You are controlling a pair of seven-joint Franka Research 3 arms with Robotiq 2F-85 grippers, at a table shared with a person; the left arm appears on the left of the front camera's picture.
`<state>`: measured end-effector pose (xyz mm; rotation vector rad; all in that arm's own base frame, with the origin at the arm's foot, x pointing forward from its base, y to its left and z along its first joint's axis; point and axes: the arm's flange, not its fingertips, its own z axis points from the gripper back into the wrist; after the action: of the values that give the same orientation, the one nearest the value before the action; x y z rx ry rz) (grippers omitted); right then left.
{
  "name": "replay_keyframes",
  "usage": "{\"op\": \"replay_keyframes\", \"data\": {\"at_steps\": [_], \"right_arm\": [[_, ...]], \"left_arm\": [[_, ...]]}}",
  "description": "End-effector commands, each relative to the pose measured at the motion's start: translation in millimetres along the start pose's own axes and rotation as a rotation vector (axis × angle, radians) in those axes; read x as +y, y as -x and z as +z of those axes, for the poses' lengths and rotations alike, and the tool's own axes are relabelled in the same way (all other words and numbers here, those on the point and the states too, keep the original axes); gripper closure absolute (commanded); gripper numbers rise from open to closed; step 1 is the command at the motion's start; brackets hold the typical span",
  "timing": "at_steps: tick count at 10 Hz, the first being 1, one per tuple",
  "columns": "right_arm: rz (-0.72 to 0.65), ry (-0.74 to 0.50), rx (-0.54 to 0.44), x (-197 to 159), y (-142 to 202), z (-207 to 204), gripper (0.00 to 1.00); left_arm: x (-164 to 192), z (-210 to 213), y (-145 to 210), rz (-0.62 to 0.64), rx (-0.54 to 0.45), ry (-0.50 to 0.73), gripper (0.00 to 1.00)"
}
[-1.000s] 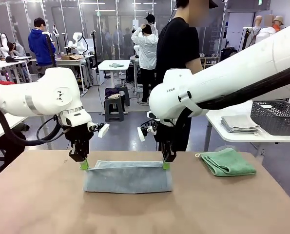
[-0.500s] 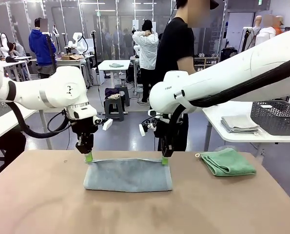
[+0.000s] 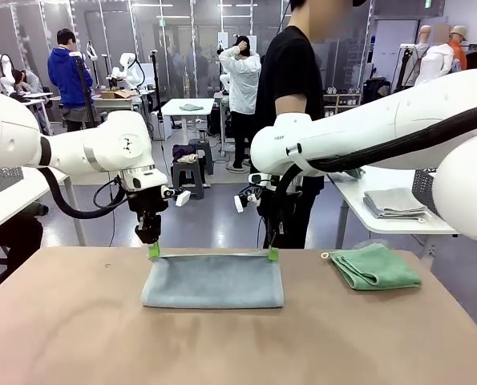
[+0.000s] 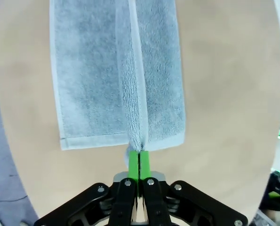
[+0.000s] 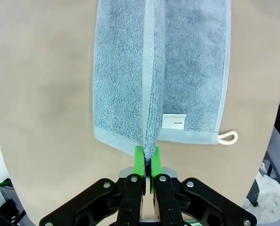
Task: Fold the towels and place them in the basket.
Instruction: When a person lays out a Towel with hook on the table, fold it in half twice.
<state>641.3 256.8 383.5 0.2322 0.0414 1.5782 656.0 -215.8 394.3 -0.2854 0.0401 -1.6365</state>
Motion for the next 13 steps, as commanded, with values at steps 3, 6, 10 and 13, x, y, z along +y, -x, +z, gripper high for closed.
{"op": "replay_keyframes", "data": {"at_steps": [3, 6, 10, 13], "right_arm": [[-0.002, -0.010, -0.003, -6, 0, -2, 0.94], [-0.001, -0.020, -0.006, -11, -1, -4, 0.94], [-0.022, -0.028, -0.010, -32, -1, -21, 0.94], [-0.031, -0.034, -0.008, -41, 0, -32, 0.94]], "left_arm": [[0, 0, 0, 0.000, 0.000, 0.000, 0.99], [8, -1, -2, -0.005, -0.007, 0.008, 0.99], [28, -2, -5, -0.040, 0.027, 0.006, 0.99], [41, -11, 1, -0.041, 0.025, 0.002, 0.99]]}}
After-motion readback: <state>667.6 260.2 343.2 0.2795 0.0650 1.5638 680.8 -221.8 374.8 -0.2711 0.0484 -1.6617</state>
